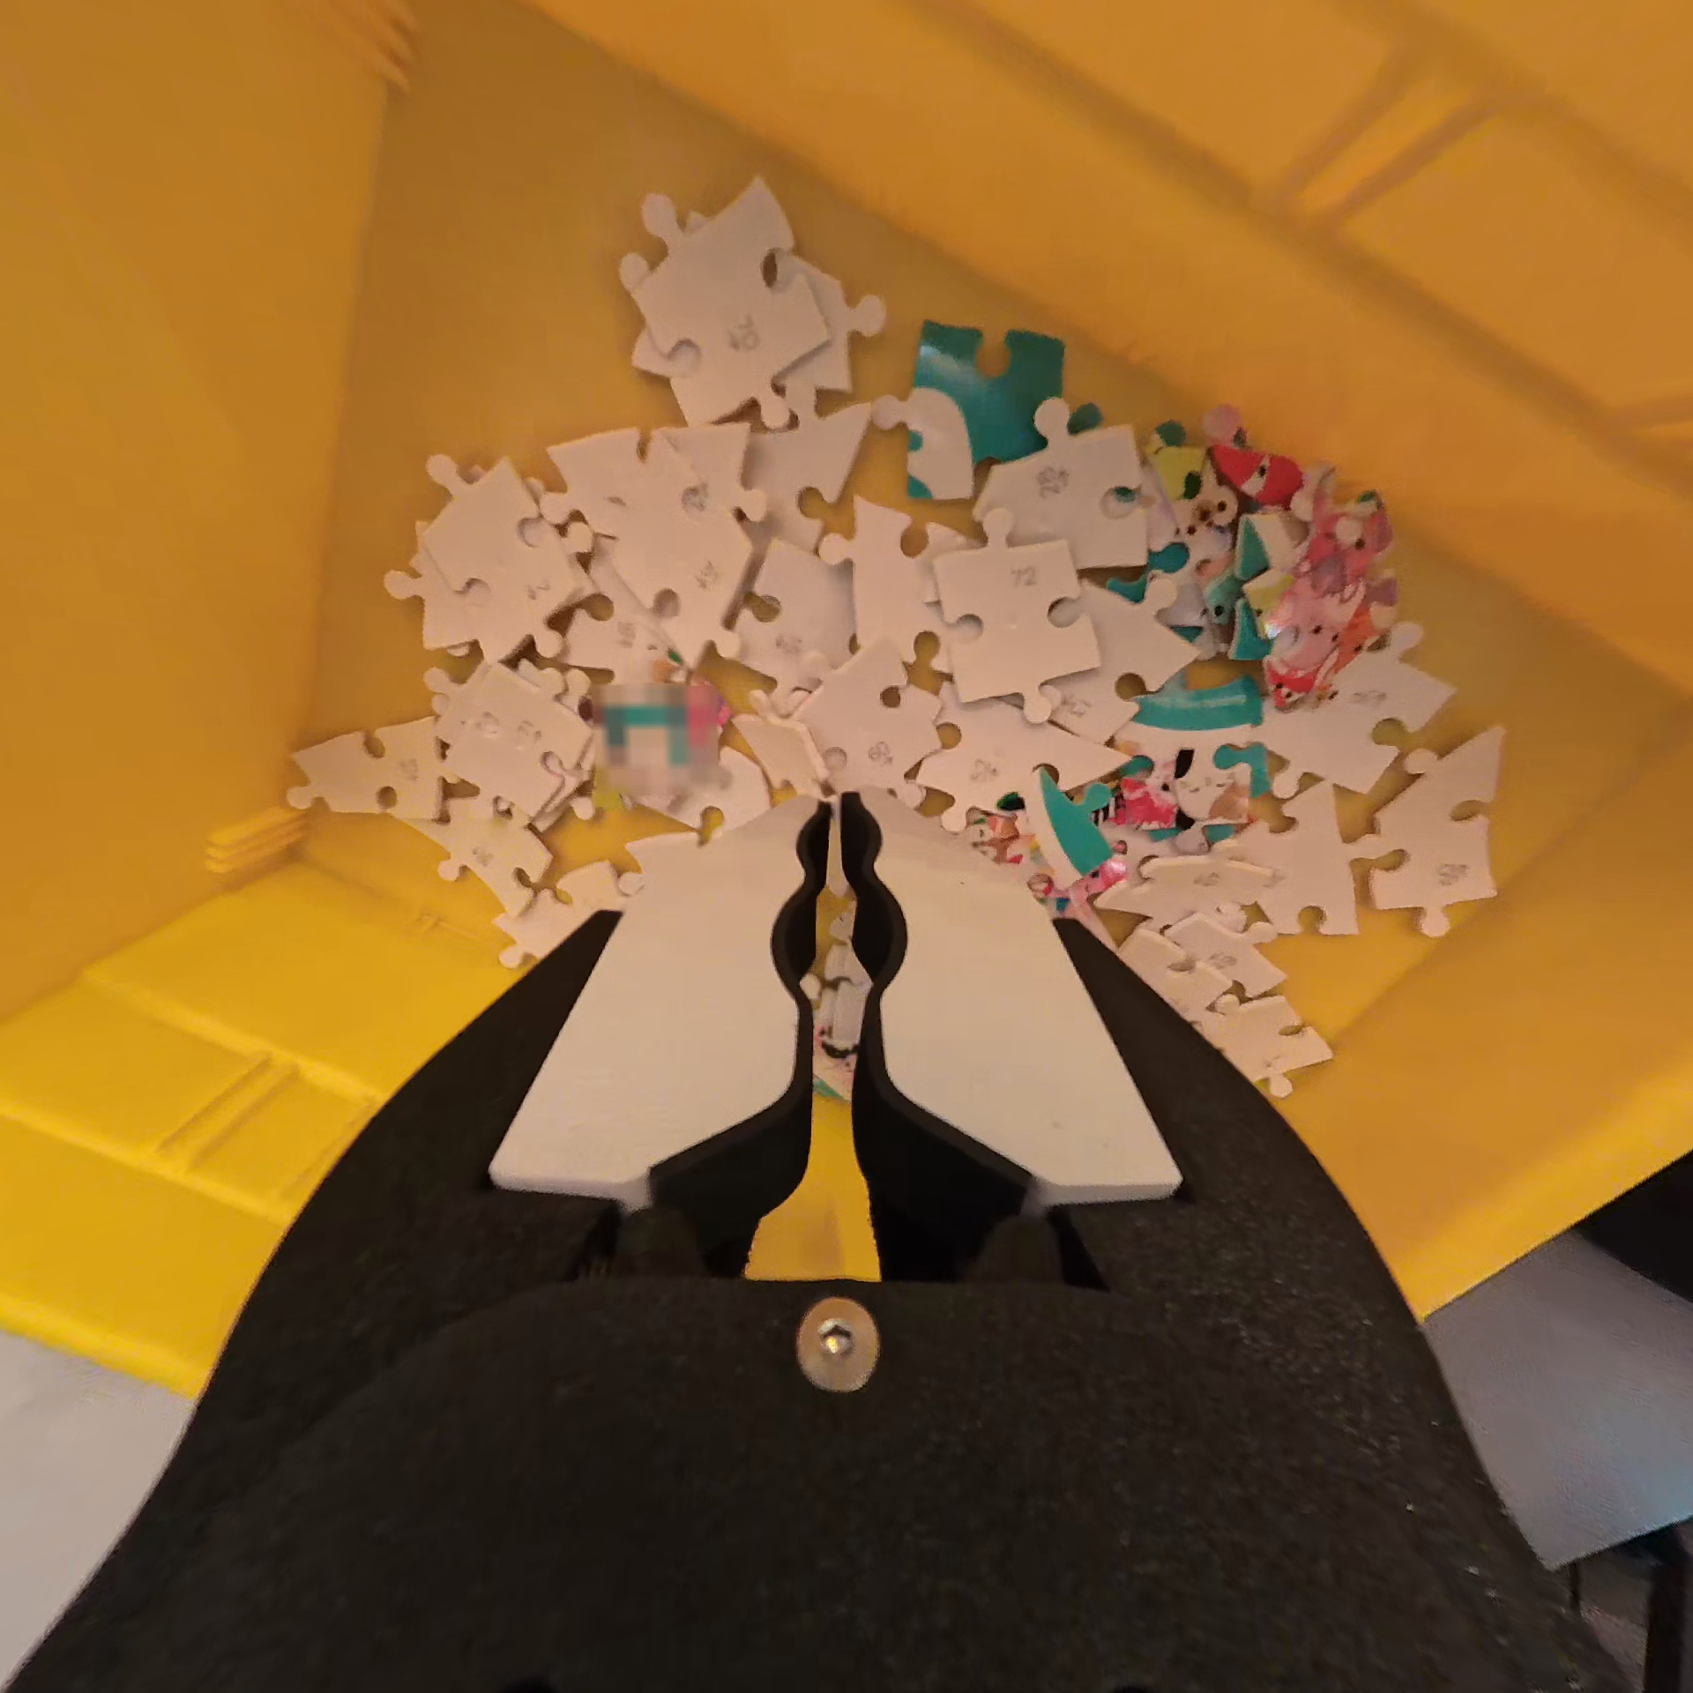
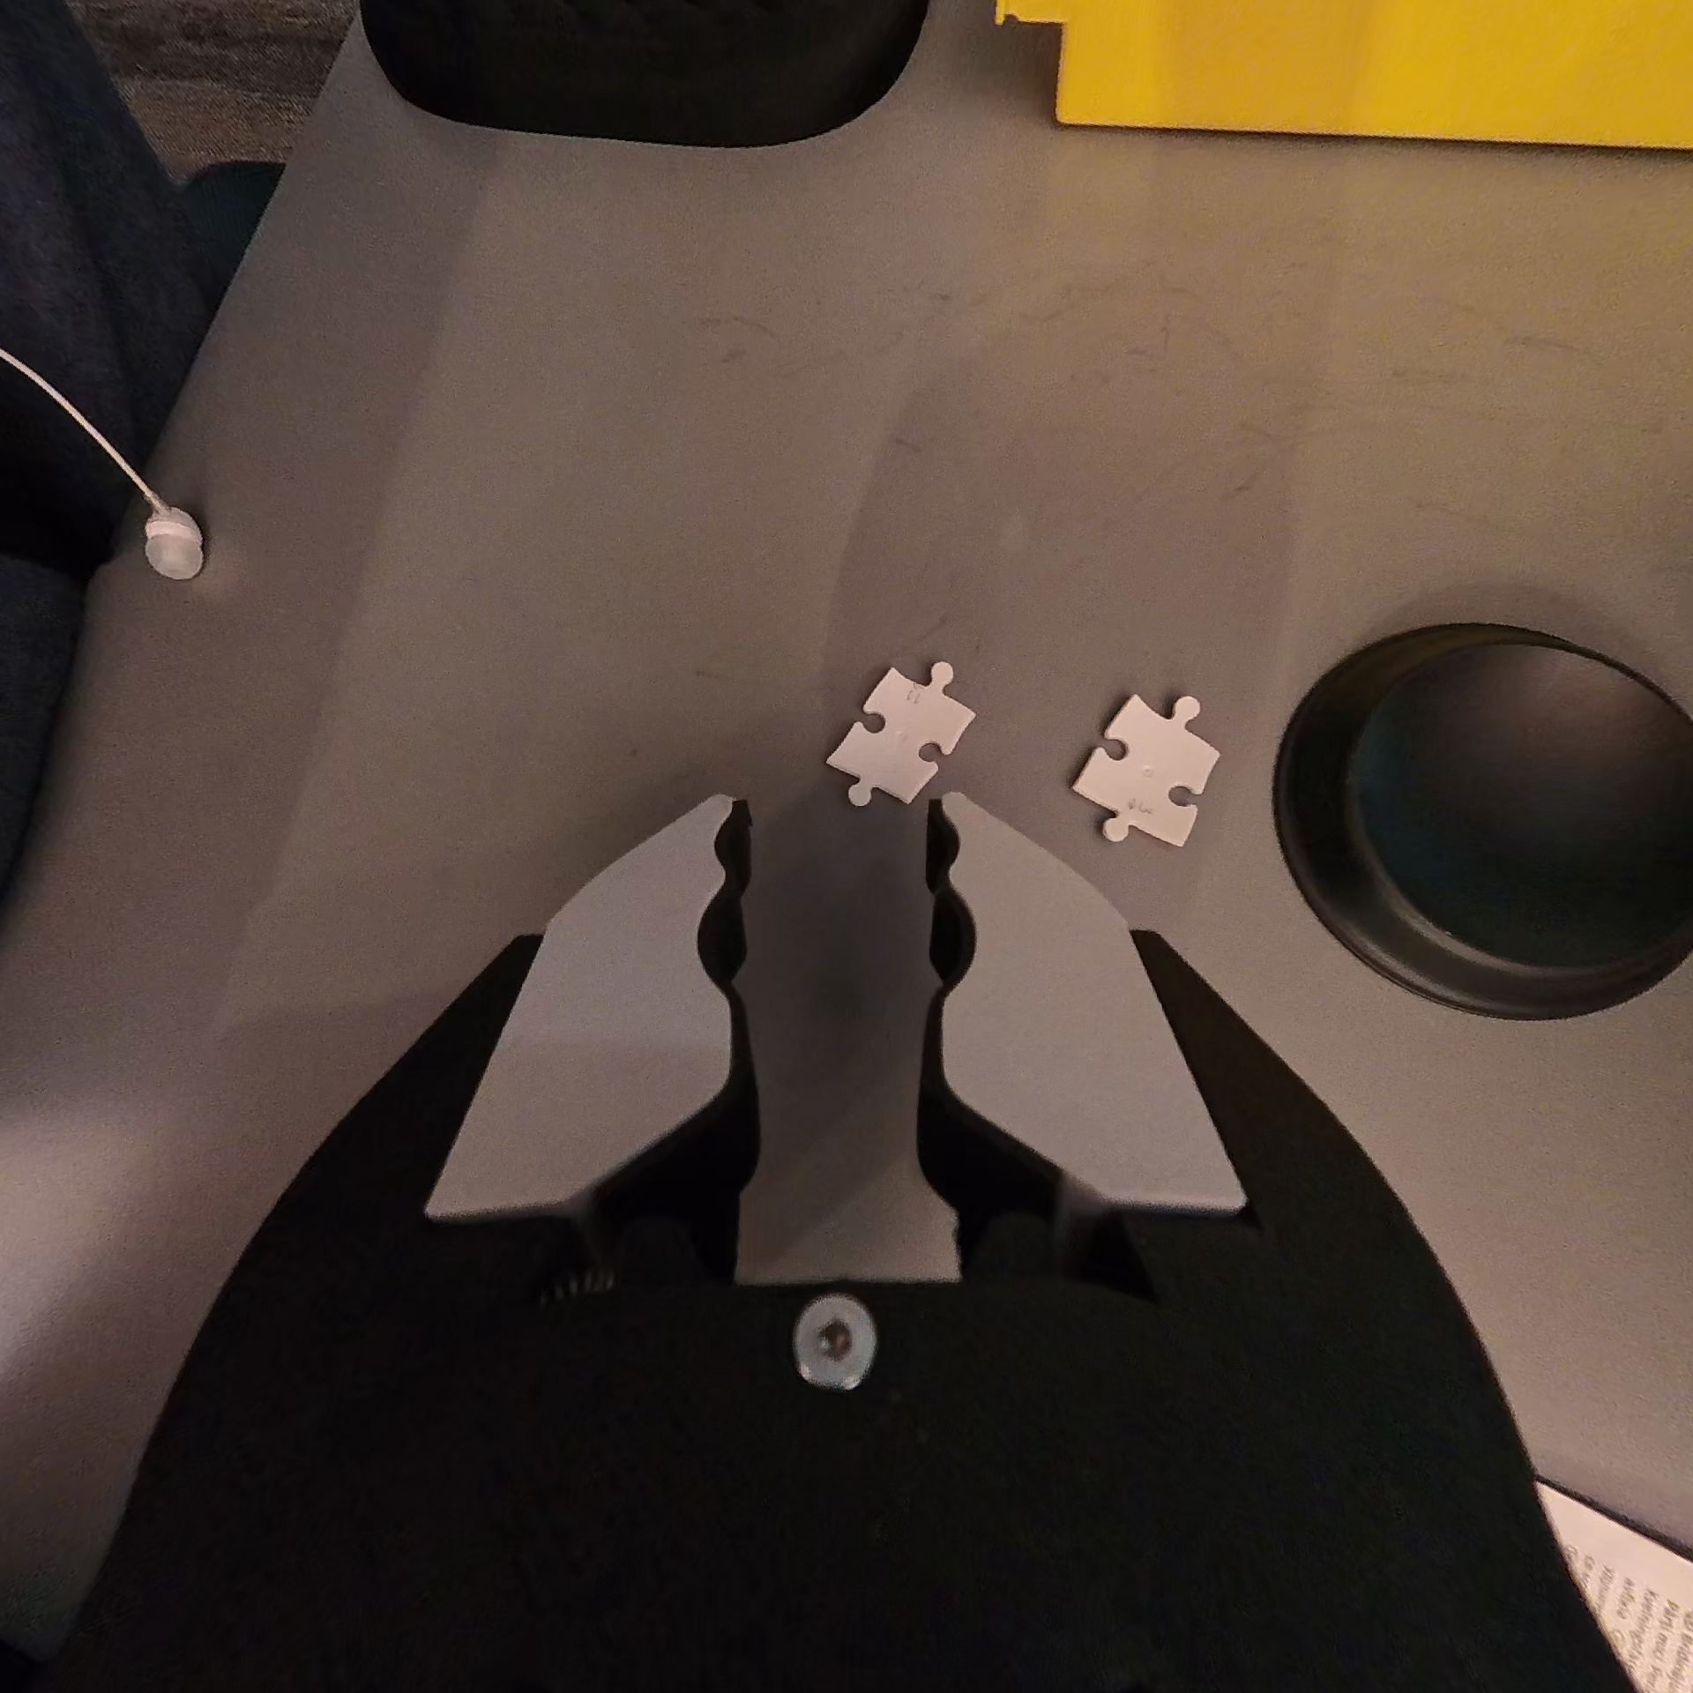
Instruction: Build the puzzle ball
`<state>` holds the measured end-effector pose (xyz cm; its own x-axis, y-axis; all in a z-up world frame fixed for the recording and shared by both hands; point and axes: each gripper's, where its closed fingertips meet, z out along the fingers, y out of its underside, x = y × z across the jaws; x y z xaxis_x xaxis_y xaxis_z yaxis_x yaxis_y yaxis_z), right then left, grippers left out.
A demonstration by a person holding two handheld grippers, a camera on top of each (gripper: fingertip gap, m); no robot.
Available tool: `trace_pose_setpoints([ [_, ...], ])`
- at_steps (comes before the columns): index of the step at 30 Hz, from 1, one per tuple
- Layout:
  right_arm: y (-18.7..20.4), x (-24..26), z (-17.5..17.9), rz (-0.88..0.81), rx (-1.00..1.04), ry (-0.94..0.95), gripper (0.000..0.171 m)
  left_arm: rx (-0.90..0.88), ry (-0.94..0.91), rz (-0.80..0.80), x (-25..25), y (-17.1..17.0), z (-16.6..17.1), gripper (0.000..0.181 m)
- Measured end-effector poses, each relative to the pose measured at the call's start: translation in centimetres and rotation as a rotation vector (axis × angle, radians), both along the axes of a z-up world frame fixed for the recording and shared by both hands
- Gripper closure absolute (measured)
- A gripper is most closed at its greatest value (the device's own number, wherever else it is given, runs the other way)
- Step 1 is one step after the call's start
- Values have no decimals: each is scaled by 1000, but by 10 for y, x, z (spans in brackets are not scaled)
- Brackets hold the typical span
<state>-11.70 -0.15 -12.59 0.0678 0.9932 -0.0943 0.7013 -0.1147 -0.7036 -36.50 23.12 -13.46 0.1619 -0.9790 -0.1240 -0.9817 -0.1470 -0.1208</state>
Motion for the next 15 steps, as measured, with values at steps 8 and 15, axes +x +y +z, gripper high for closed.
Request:
trace_pose_setpoints([
  [8,0,0,2,1,4,3,133,69,-41,102,-17,9,12,174],
  [15,0,0,2,0,4,2,133,118,-88,198,-16,31,25,166],
])
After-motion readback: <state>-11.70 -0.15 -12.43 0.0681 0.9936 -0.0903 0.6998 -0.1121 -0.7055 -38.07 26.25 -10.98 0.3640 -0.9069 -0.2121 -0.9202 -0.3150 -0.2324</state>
